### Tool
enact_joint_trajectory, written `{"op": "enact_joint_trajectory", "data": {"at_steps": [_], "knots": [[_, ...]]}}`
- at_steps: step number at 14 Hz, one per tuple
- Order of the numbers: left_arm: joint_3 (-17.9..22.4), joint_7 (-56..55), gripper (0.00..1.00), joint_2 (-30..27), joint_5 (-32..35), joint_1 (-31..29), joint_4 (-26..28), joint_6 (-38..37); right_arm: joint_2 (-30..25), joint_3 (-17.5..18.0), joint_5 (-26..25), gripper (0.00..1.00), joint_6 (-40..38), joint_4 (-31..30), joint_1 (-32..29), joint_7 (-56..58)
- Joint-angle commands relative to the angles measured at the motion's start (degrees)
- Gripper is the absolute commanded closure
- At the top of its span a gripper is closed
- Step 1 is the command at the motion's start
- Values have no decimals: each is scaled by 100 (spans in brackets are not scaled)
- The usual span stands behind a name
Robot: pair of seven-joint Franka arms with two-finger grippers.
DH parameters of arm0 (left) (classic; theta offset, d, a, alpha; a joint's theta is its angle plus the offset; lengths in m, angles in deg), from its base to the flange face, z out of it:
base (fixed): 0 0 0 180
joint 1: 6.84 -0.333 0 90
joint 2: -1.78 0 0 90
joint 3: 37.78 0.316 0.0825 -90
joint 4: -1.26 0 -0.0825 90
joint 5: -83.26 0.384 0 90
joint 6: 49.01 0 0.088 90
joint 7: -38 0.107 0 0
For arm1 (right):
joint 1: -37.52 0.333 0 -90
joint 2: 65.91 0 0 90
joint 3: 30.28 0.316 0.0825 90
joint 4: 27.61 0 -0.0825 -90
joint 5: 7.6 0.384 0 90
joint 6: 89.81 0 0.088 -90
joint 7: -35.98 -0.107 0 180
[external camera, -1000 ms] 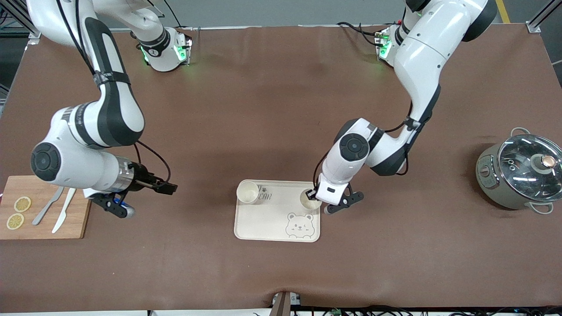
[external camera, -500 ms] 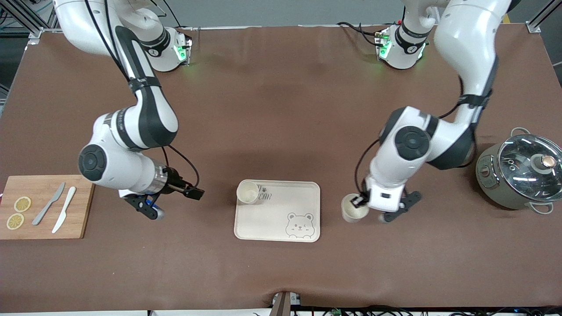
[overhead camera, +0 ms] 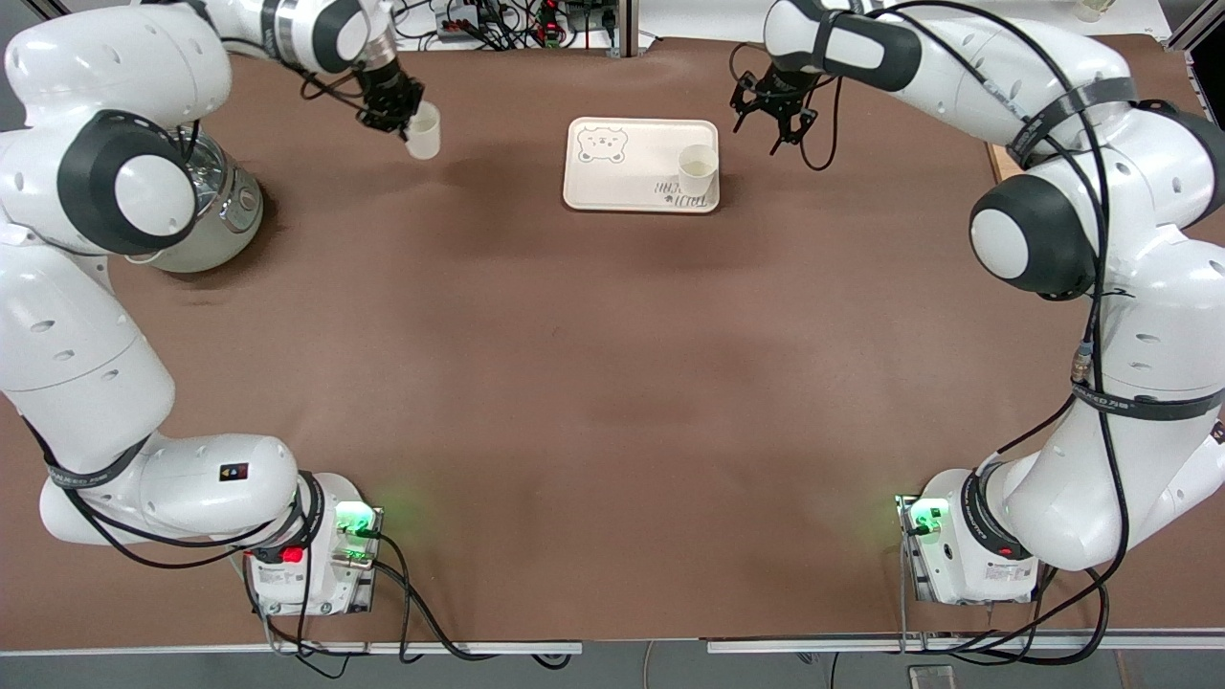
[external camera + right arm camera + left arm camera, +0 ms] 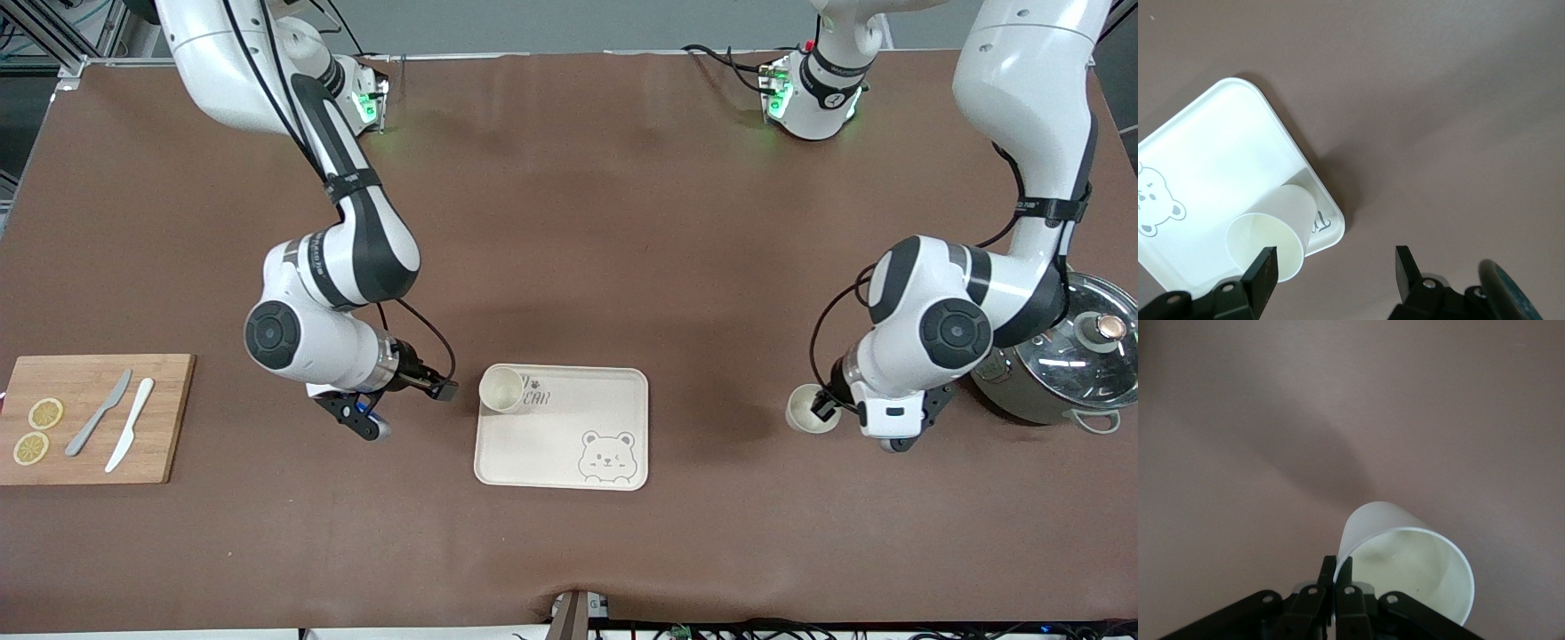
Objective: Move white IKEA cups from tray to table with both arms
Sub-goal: 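Lift the cup with the left gripper while the right gripper grasps the other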
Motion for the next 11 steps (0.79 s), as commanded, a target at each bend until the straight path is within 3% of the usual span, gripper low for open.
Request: {"op": "enact_joint_trajectory", "data": {"at_steps": [1, 4, 8, 9, 10, 11], "knots": [[-77, 52, 100, -82, -109, -286, 355, 464, 202, -53, 487, 21, 217, 158, 176, -74], [-86, 53, 100, 129, -415, -278, 391, 589, 325, -53, 620, 23, 534, 158, 379, -74], [-69, 88, 98, 244, -469, -296, 619, 590, 536, -53, 568, 48, 901, 132, 572, -57], [-69, 166, 84, 226, -469, -374, 680, 581, 563, -53, 559, 59, 1034, 97, 607, -57], [-77, 298, 31, 217, -460, -514, 690, 563, 606, -62, 541, 74, 1044, 105, 651, -57], [-95, 395, 0, 191, -469, -602, 690, 554, 616, -62, 541, 81, 1044, 105, 660, -48]]}}
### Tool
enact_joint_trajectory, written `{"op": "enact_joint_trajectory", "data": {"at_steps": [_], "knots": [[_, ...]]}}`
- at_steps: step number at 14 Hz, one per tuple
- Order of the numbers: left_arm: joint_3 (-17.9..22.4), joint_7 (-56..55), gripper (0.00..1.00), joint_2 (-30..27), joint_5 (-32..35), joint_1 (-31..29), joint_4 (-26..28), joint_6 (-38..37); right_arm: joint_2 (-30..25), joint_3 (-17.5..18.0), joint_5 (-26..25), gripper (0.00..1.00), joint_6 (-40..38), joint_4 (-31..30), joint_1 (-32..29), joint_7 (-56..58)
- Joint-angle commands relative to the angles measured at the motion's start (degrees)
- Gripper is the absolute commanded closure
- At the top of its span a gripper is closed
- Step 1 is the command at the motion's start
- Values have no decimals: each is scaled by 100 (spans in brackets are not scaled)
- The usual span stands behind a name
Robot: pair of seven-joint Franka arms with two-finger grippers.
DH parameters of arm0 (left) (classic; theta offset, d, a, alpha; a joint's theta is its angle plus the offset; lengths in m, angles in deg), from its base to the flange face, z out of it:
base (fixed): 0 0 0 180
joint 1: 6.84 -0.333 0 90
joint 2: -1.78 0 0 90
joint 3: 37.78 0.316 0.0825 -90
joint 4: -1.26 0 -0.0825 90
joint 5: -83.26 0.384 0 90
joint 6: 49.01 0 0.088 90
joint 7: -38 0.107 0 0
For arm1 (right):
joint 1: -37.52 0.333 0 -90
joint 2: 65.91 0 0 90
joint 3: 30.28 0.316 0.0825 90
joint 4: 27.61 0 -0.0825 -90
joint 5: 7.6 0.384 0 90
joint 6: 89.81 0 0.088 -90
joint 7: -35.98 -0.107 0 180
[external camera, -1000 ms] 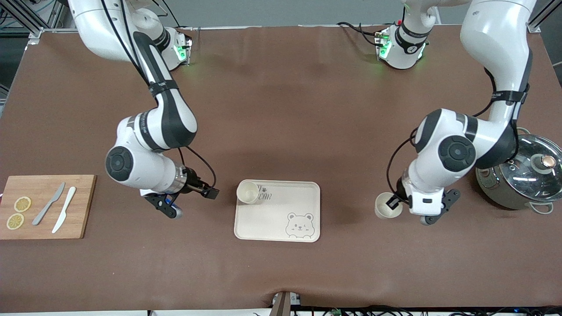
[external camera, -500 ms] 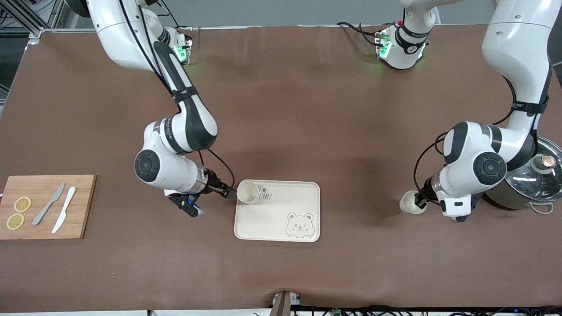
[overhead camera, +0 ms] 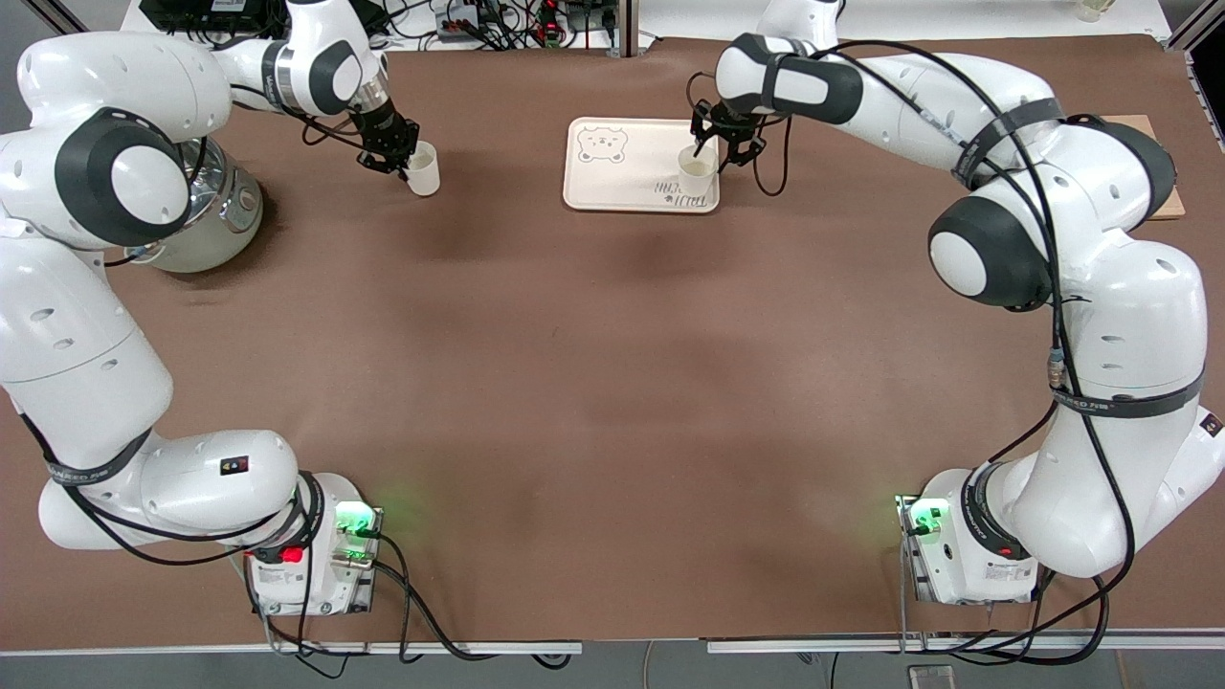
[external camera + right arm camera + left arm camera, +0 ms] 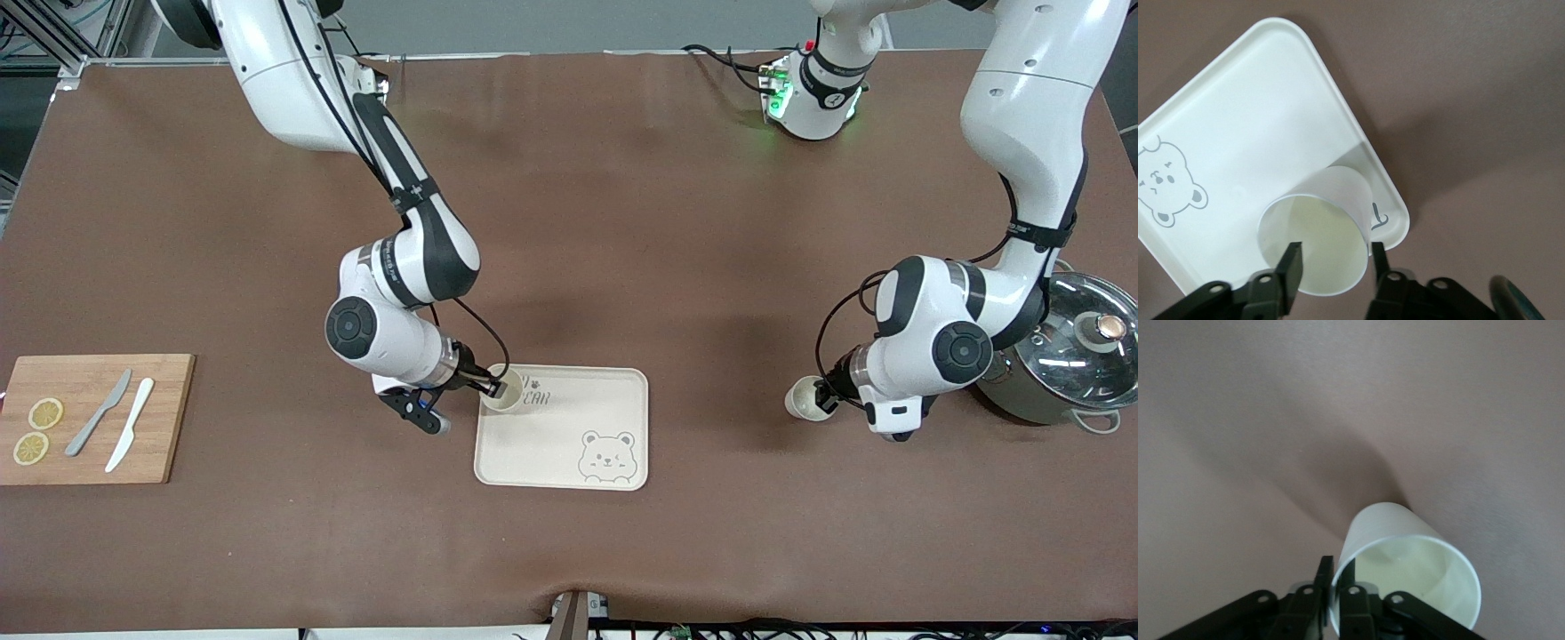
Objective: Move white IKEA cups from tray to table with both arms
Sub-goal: 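Set the cup down with the left gripper while the right gripper lifts its cup, then lower the cup with the right gripper while the left gripper withdraws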
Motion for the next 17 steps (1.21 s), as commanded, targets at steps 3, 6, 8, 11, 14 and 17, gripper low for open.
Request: {"op": "enact_joint_trajectory", "data": {"at_steps": [3, 6, 8, 11, 14, 17], "knots": [[-60, 184, 0, -294, -115, -247, 111, 20, 71, -71, 52, 100, -24, 90, 45, -4], [-51, -271, 0, -575, -246, -247, -116, 2, 1, -71, 78, 100, -94, 125, -17, -4], [-51, -318, 0, -698, -247, -238, -284, 2, -130, -106, 122, 100, -409, 160, -43, -4], [-51, -282, 0, -821, -142, -212, -538, 2, -393, -107, 52, 100, -1085, 283, -542, 162], [-42, -239, 0, -910, -142, -247, -662, 2, -649, -115, -9, 100, -1850, 239, -973, 846], [11, 314, 0, -1146, -168, -264, -688, -181, -833, -124, -1025, 100, -2343, 178, -1352, 1278]]}}
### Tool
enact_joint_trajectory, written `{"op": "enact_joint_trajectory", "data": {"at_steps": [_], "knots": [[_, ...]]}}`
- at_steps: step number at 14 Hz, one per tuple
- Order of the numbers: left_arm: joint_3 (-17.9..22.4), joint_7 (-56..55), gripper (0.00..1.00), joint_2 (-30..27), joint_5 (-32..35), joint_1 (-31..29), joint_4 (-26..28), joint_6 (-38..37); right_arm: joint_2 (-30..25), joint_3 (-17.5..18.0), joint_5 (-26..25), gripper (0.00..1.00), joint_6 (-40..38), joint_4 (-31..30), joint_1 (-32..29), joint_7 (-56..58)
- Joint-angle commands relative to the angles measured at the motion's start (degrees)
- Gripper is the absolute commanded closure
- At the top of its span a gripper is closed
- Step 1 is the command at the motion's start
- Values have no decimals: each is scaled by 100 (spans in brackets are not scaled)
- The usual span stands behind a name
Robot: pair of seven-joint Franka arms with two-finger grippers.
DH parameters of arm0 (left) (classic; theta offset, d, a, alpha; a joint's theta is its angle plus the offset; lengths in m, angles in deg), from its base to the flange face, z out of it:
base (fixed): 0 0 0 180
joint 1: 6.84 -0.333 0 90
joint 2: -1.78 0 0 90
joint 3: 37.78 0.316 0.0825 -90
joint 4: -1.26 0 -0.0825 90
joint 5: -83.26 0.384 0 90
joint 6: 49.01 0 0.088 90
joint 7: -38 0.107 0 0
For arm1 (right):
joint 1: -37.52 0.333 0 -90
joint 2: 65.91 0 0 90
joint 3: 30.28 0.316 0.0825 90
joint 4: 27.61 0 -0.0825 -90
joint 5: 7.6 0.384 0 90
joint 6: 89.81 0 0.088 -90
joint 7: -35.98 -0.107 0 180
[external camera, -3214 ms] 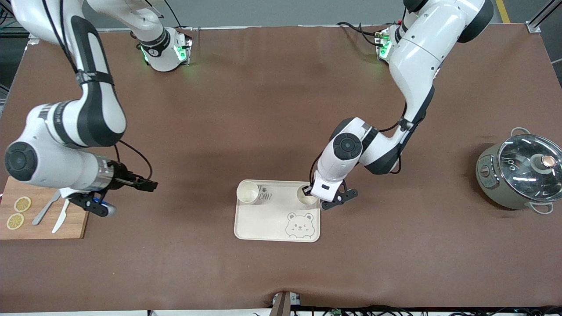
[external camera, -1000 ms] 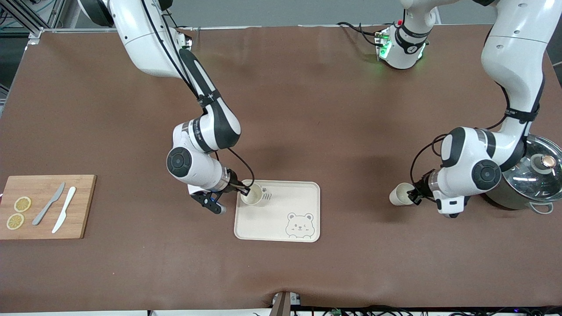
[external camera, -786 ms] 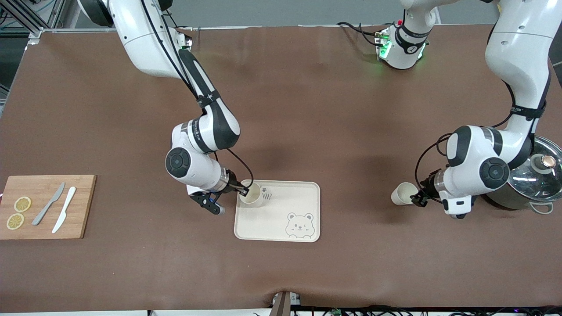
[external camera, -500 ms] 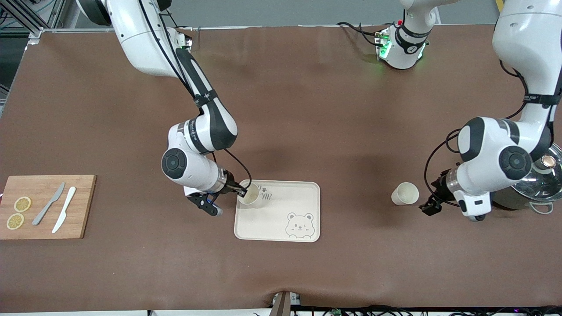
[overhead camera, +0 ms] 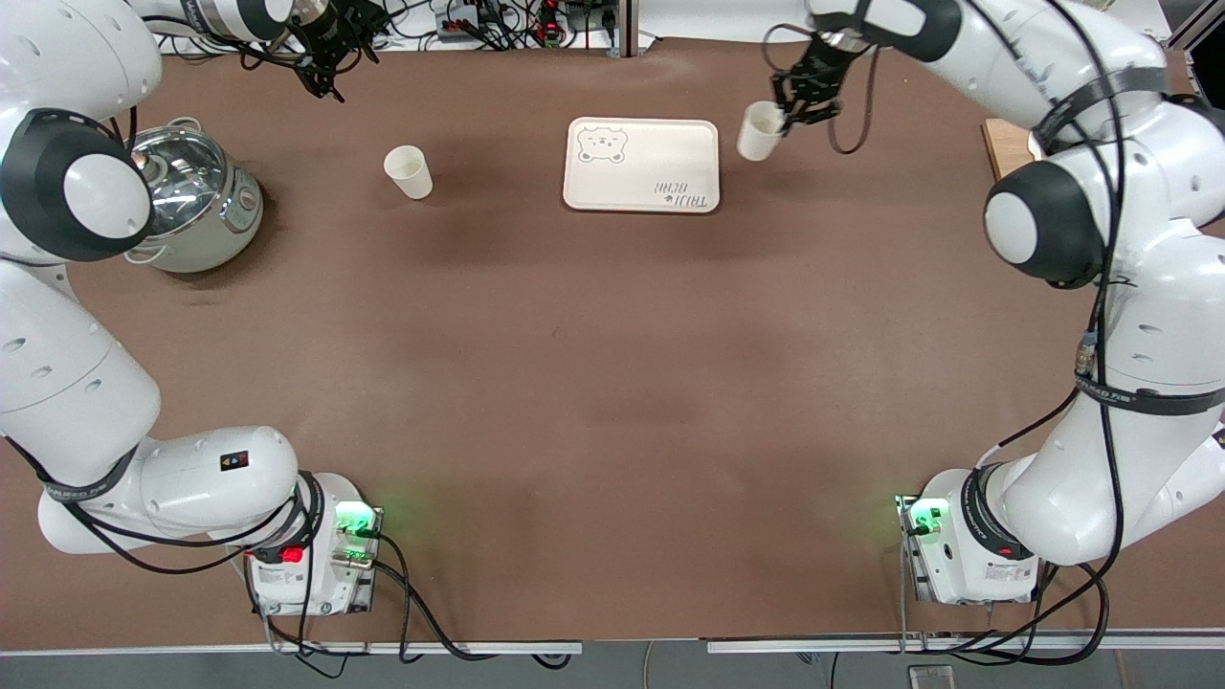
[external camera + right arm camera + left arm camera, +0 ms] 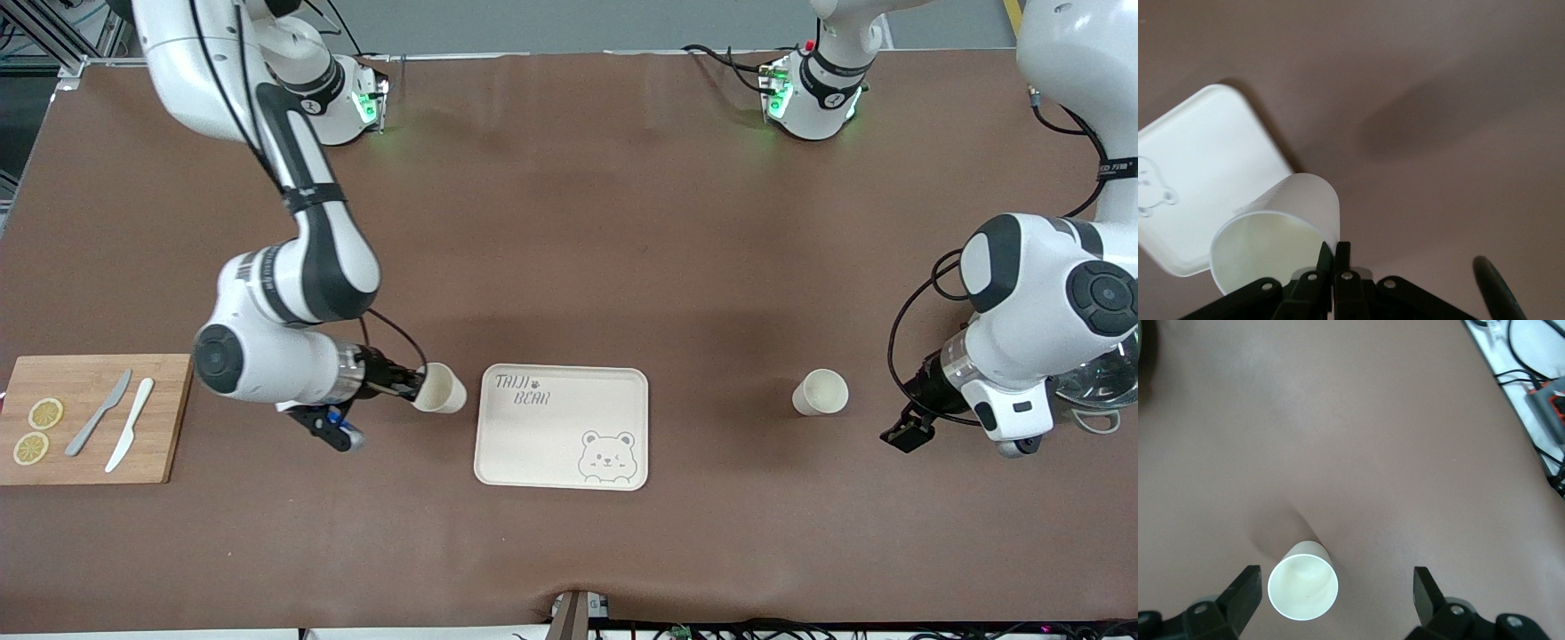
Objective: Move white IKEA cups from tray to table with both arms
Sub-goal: 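Lower the cup with the right gripper while the left gripper withdraws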
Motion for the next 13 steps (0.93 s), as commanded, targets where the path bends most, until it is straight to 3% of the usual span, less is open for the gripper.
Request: {"op": "enact_joint_trajectory", "data": {"at_steps": [1, 4, 7, 9, 13], "knots": [[38, 253, 0, -293, -44, -23, -175, -553, -279, 79, -782, 100, -229, -239, -270, 324], [38, 699, 0, -425, -26, -32, -651, -1416, -516, 79, -978, 100, -212, -695, -779, 1436], [38, 1612, 0, -697, -26, -198, -625, -1785, -692, 53, -1083, 100, -160, -1082, -1263, 2432], [30, 2184, 0, -899, -53, -313, -643, -1883, -841, 9, -1503, 100, 137, -1407, -1553, 2994], [-41, 2748, 0, -1233, -70, -304, -643, -2015, -903, 9, -1567, 100, 394, -1751, -1975, 3777]]}}
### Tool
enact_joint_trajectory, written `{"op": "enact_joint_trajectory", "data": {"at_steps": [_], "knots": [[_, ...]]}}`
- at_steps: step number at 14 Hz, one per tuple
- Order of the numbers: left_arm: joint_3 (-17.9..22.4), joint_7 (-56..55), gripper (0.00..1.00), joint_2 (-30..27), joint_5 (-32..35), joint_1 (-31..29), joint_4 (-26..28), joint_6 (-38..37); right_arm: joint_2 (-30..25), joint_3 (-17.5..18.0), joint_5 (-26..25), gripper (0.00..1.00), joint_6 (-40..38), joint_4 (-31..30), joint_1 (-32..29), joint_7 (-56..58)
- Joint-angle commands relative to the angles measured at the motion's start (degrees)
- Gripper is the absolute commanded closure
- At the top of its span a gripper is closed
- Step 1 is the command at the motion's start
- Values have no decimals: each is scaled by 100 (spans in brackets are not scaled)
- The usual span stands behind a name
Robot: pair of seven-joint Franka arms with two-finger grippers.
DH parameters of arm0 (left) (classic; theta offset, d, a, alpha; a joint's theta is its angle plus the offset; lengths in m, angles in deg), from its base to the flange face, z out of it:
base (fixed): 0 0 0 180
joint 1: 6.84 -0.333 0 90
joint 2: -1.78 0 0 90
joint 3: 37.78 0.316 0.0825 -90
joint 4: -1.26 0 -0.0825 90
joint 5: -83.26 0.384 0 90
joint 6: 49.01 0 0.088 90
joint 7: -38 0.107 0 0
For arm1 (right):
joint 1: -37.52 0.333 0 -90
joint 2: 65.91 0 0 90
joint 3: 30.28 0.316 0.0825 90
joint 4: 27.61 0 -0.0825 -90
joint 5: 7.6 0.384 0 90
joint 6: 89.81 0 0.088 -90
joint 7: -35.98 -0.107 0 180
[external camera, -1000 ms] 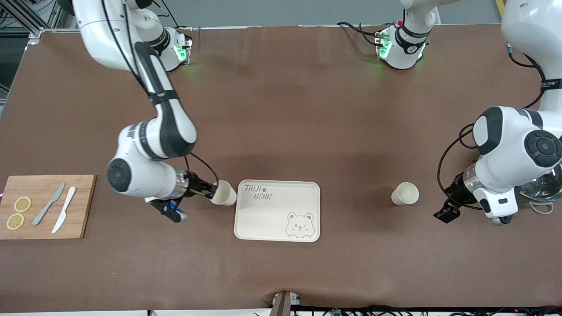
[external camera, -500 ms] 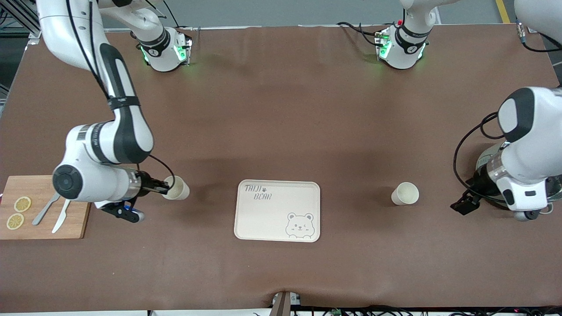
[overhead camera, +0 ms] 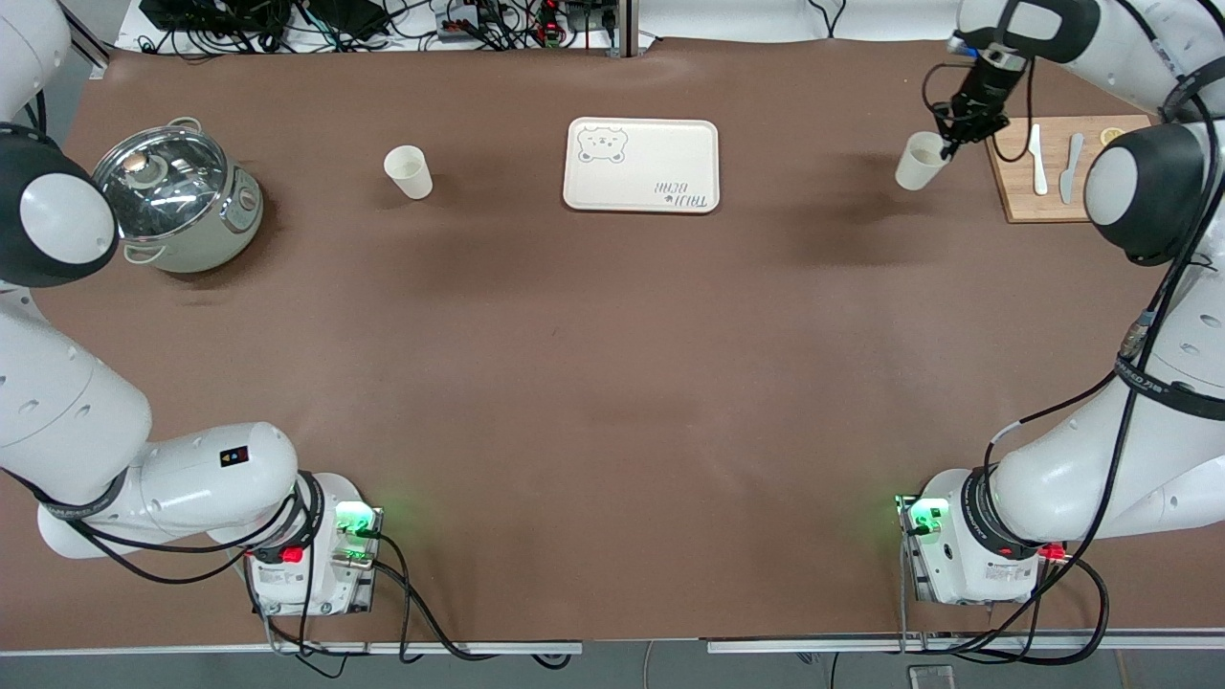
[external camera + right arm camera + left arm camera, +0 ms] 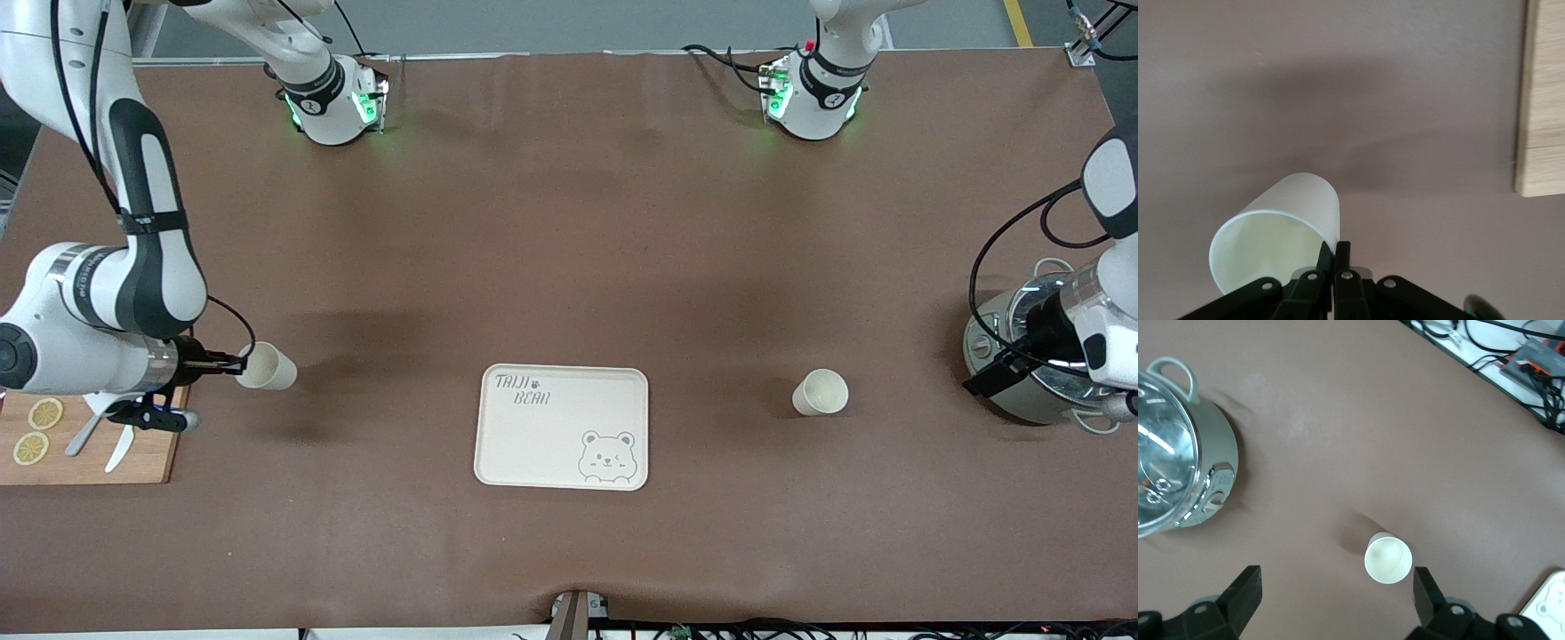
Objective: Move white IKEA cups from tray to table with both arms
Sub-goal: 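Lower the cup with the right gripper while the left gripper withdraws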
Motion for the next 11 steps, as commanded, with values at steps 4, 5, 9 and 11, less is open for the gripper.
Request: {"op": "enact_joint_trajectory", "data": {"at_steps": [4, 5, 9, 11], "knots": [[-136, 1025, 0, -511, -106, -1, 41, -181, -267, 85, -159, 100, 731, -971, -338, 804], [-137, 1236, 0, -590, -114, -10, 49, -189, -258, 84, -202, 100, 829, -999, -416, 909], [-84, 1887, 0, -714, -35, -19, 32, -444, -206, 84, -229, 100, 839, -1008, -610, 1121], [-58, 2343, 0, -837, -26, -19, -21, -821, -241, 84, -229, 100, 899, -1226, -654, 1121]]}}
